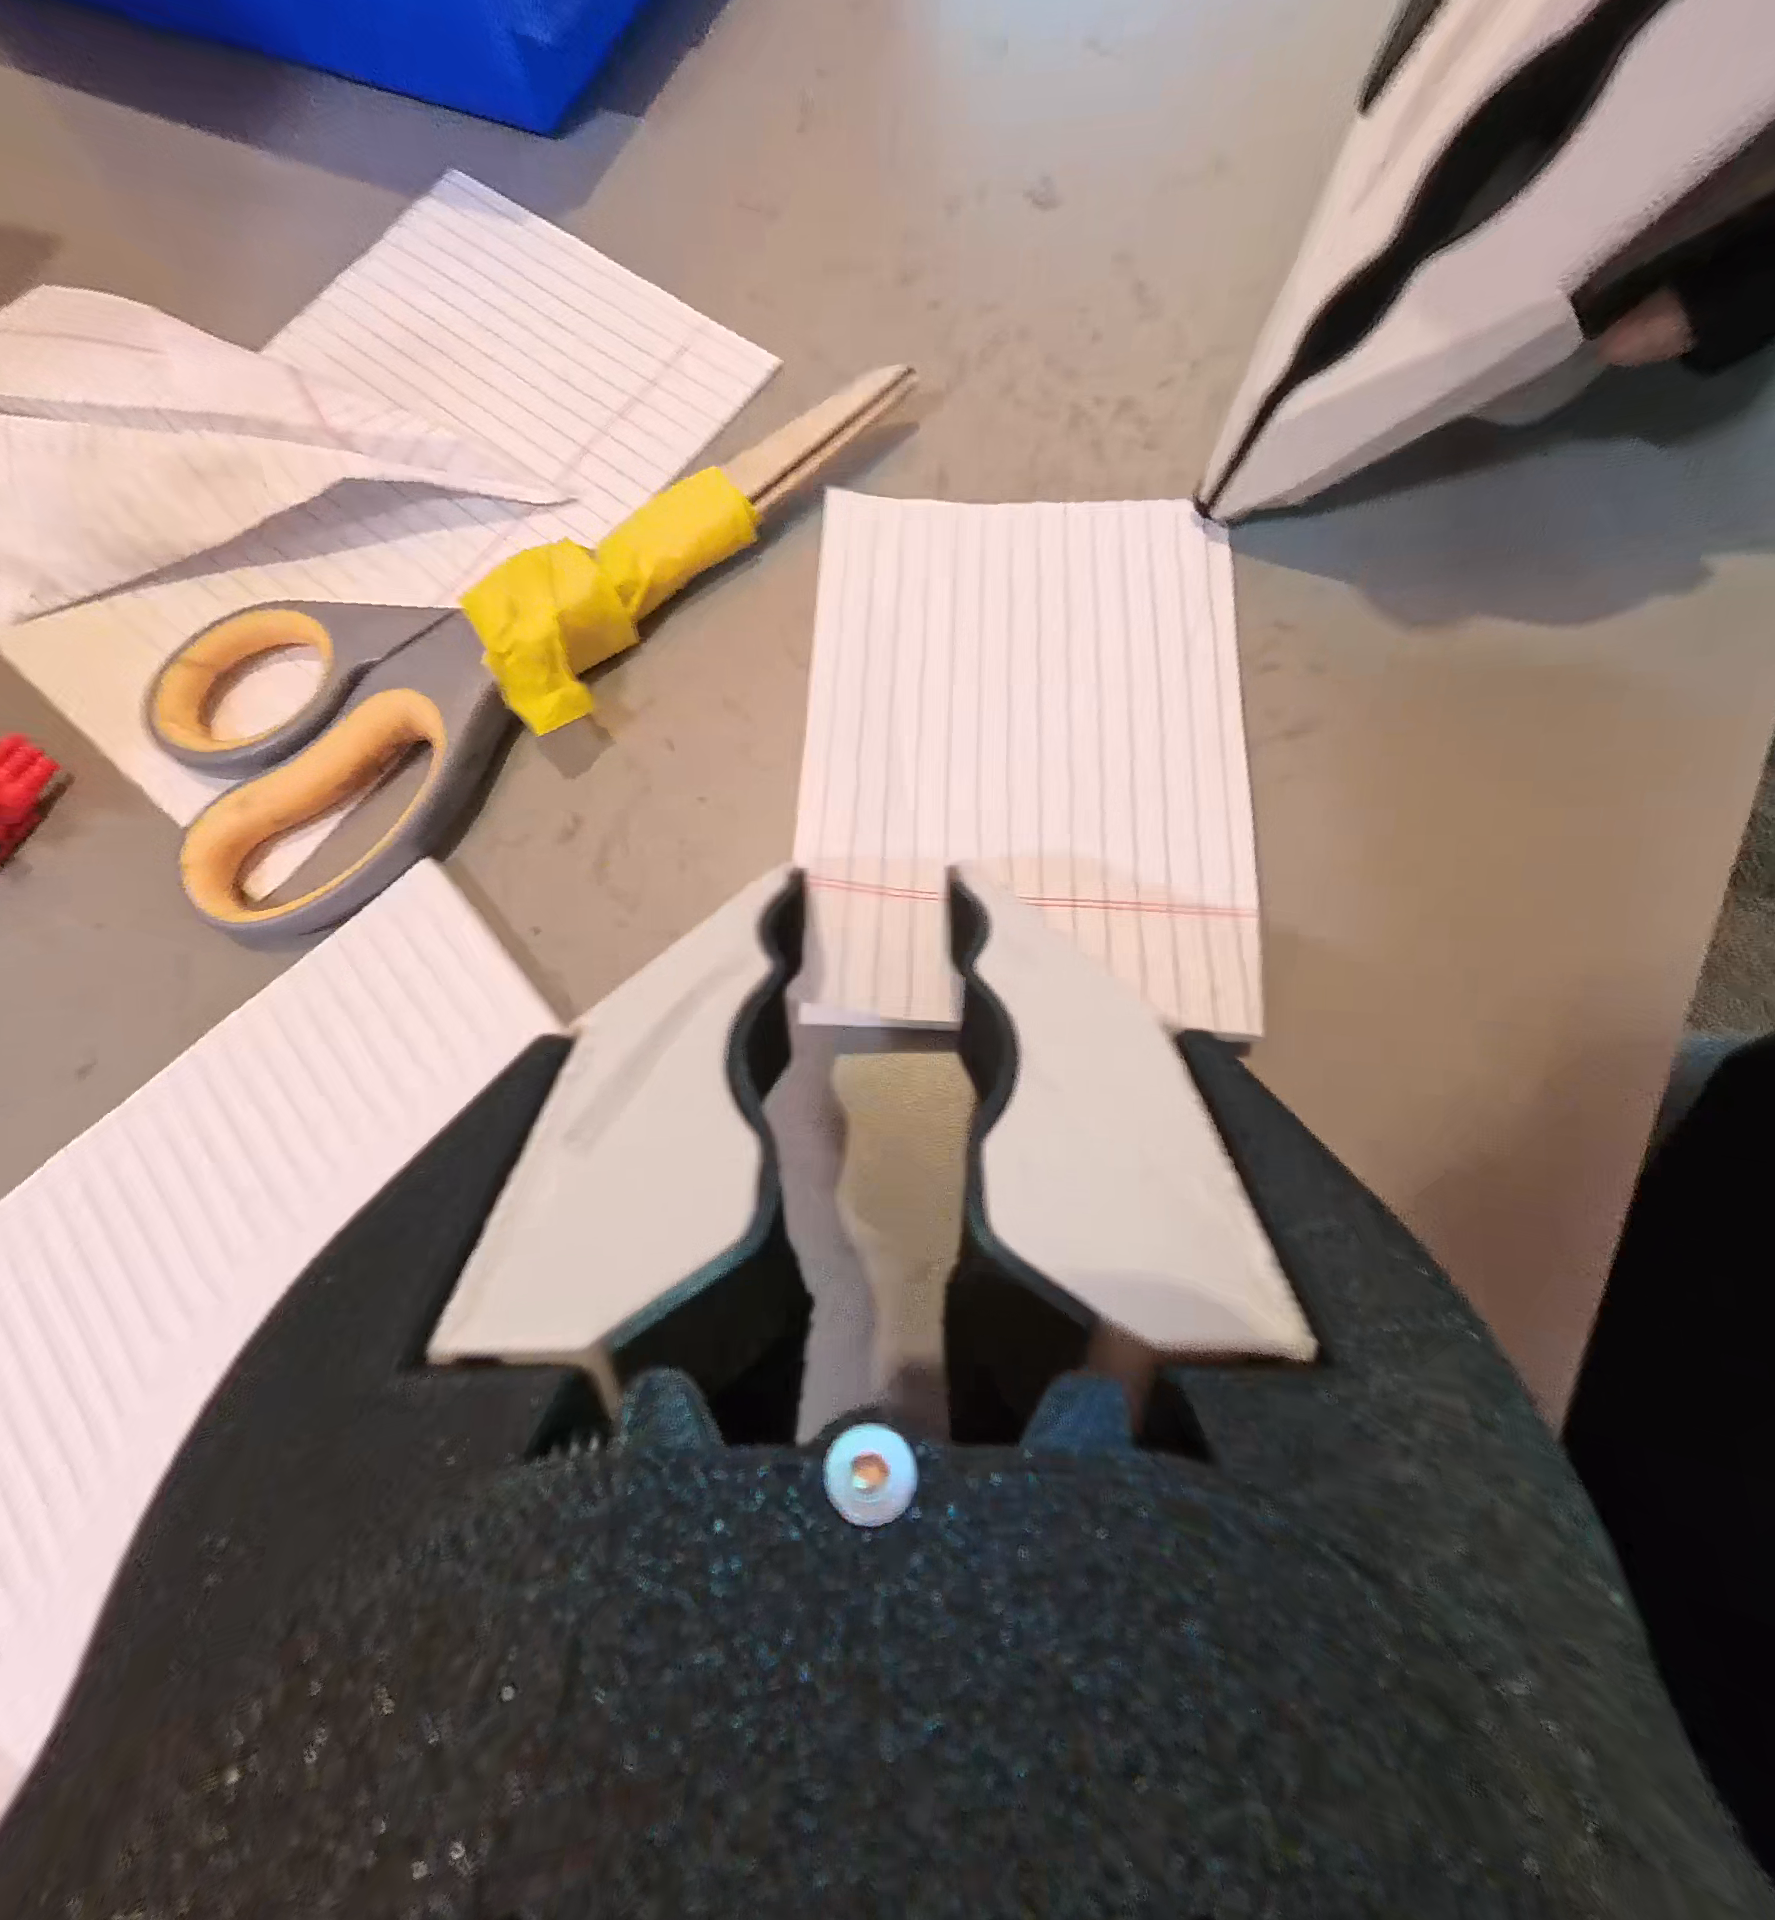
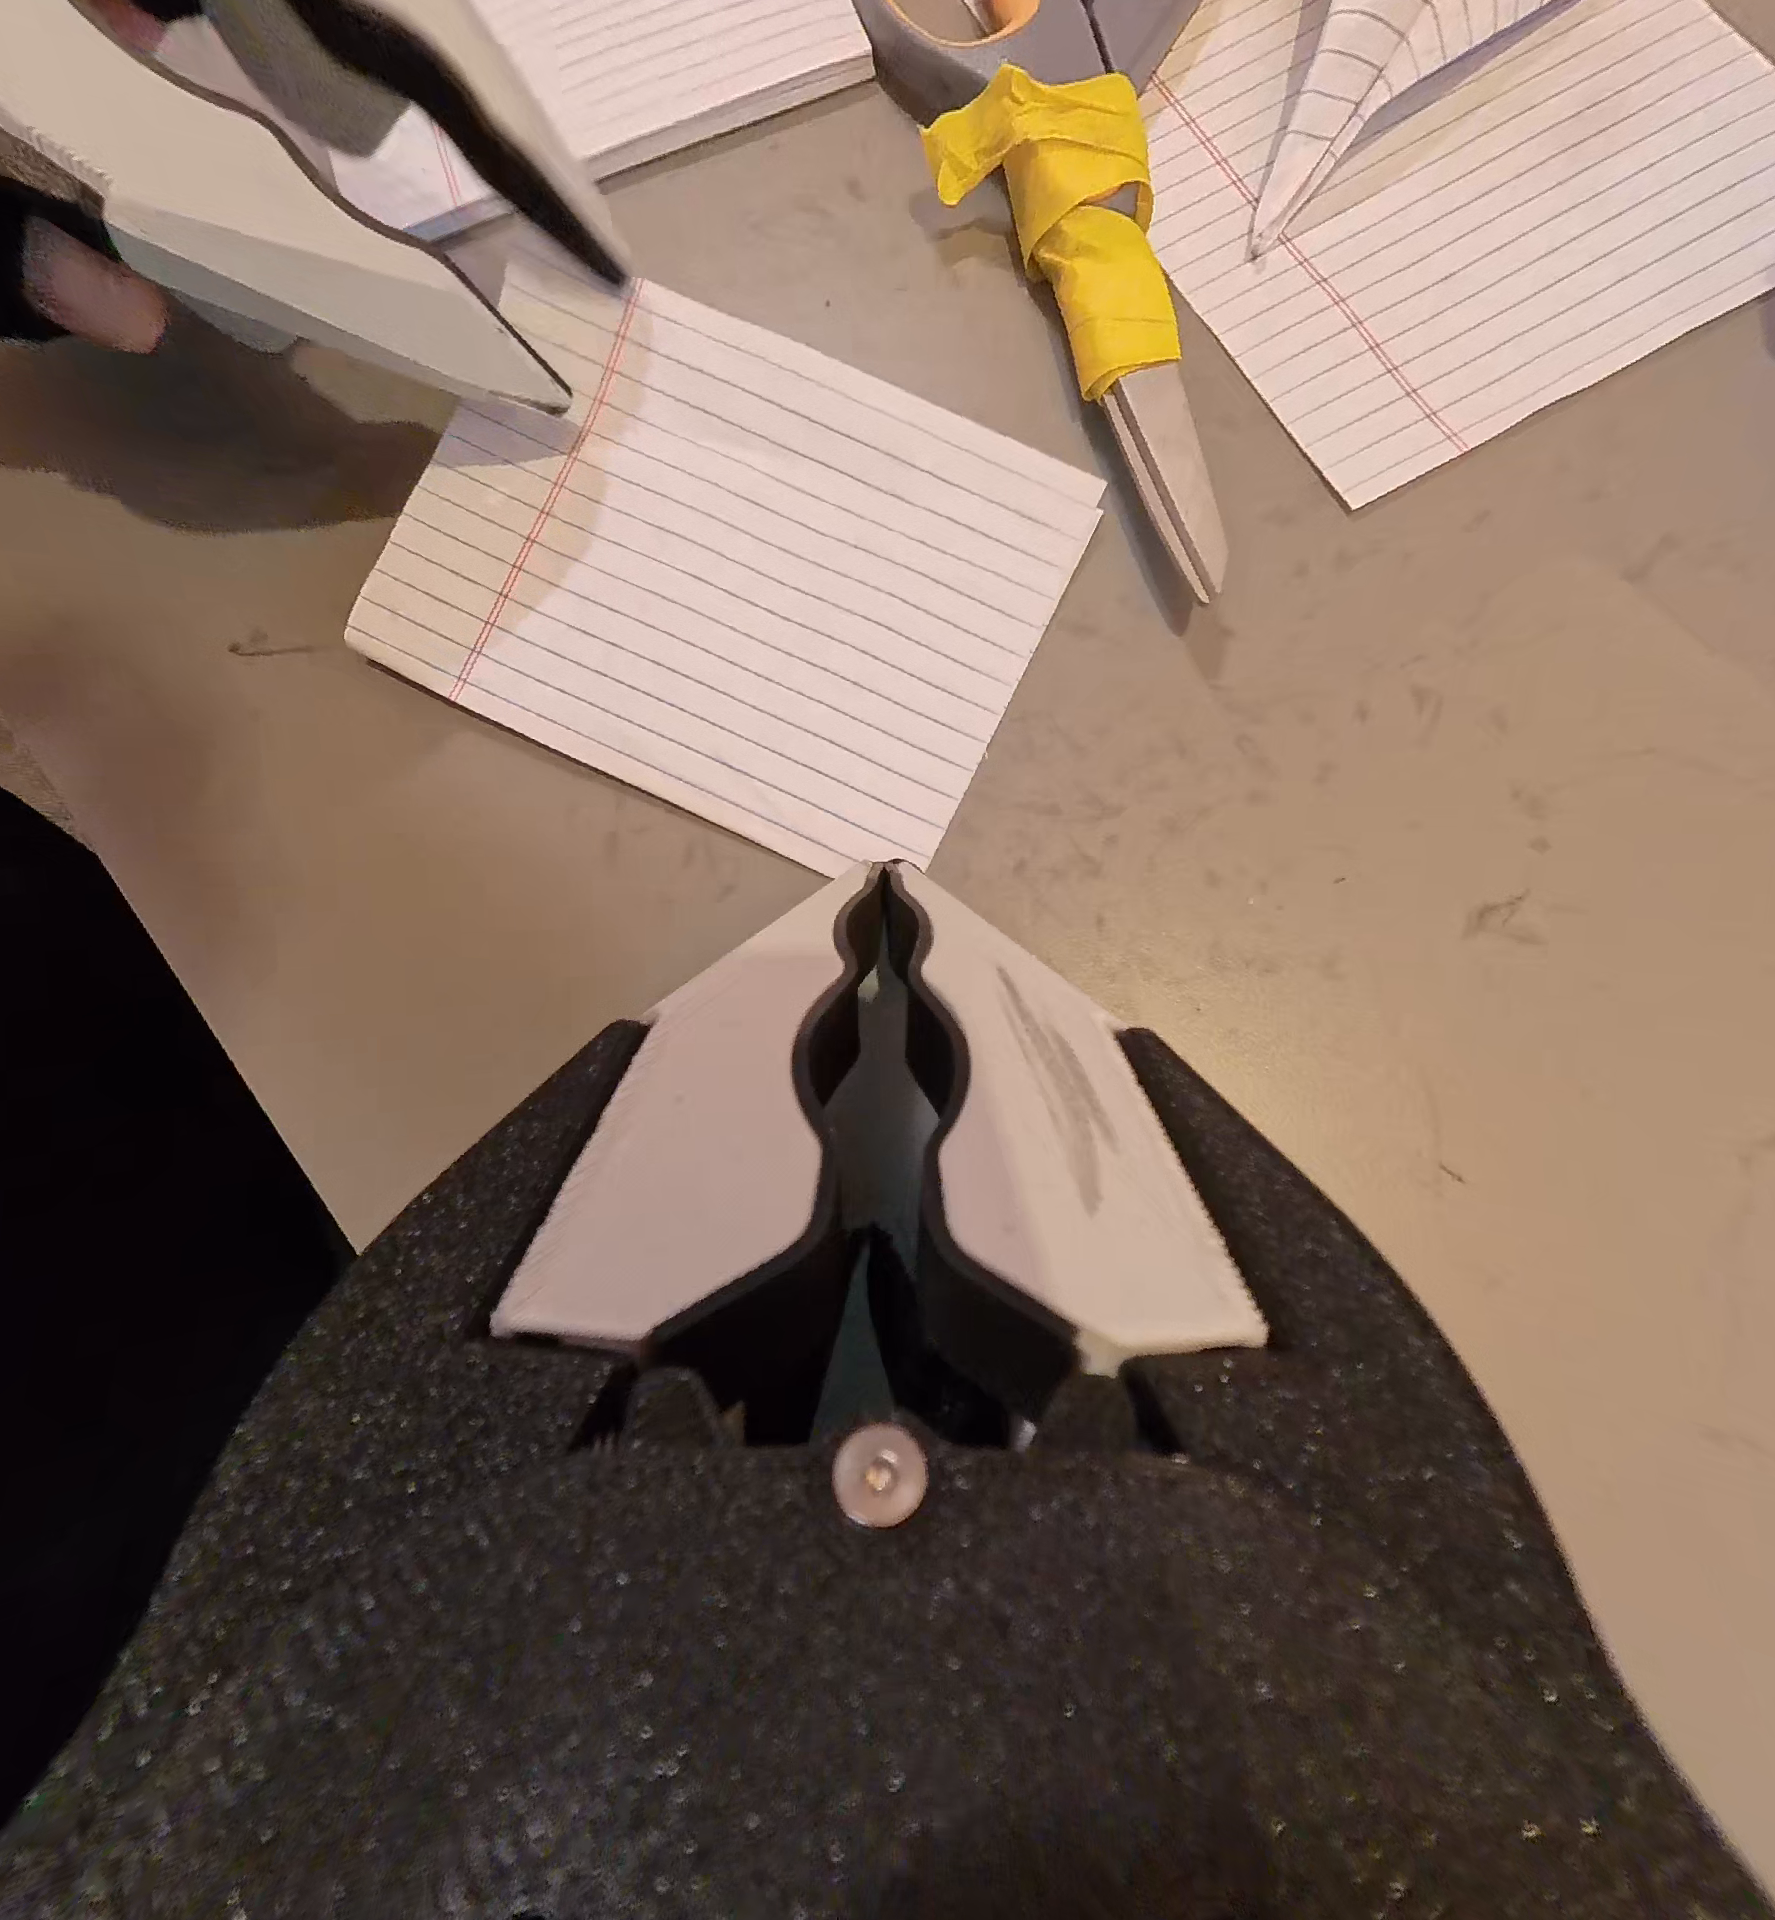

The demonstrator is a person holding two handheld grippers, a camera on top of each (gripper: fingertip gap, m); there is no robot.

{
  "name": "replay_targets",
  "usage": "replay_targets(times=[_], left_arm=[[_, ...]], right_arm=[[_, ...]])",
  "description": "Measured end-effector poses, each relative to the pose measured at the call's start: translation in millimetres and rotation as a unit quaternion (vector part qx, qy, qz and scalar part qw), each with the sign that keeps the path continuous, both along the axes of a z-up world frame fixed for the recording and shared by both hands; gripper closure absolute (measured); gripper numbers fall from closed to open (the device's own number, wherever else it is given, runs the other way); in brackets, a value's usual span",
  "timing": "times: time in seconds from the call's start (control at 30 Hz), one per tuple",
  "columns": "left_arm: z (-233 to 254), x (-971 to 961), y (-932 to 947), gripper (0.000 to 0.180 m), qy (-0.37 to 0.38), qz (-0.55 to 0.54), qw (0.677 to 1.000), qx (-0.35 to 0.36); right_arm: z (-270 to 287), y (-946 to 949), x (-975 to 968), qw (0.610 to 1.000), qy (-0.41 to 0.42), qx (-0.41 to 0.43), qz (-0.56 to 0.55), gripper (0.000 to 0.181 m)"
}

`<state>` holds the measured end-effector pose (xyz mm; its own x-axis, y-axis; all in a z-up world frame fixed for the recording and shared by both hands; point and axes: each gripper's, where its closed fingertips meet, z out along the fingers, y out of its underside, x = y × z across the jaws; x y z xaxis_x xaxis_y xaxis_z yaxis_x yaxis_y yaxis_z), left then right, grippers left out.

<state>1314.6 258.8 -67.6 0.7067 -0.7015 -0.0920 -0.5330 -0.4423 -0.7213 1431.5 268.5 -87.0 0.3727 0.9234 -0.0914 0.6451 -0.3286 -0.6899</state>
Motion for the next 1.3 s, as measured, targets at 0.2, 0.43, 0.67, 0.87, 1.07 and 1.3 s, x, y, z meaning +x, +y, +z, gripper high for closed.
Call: replay_targets(times=[0.2,0.43,0.67,0.87,1.07,1.3], left_arm=[[-10.6,-9.5,-2.9,0.132,-0.053,0.044,0.994,-0.081],[-4.8,-3.6,-4.6,0.180,-0.106,0.052,0.989,-0.091],[35.2,21.7,-11.0,0.180,-0.049,-0.028,0.997,0.047],[53.5,54.4,-37.8,0.180,-0.006,-0.125,0.982,0.140],[43.5,73.3,-61.1,0.180,-0.006,-0.187,0.975,0.123],[30.1,94.5,-84.7,0.180,-0.044,-0.238,0.969,0.046]], right_arm=[[-0.2,0.3,-0.4,1.000,0.001,-0.002,0.000,0.181],[0.1,1.4,-1.7,1.000,0.003,-0.002,-0.002,0.181],[2.5,7.4,-2.5,1.000,0.012,0.000,-0.020,0.181],[18.9,9.7,4.6,0.991,0.075,-0.058,-0.093,0.160],[43.3,-10.5,28.7,0.968,0.151,-0.109,-0.168,0.143],[59.8,-31.9,41.4,0.939,0.215,-0.163,-0.215,0.133]])
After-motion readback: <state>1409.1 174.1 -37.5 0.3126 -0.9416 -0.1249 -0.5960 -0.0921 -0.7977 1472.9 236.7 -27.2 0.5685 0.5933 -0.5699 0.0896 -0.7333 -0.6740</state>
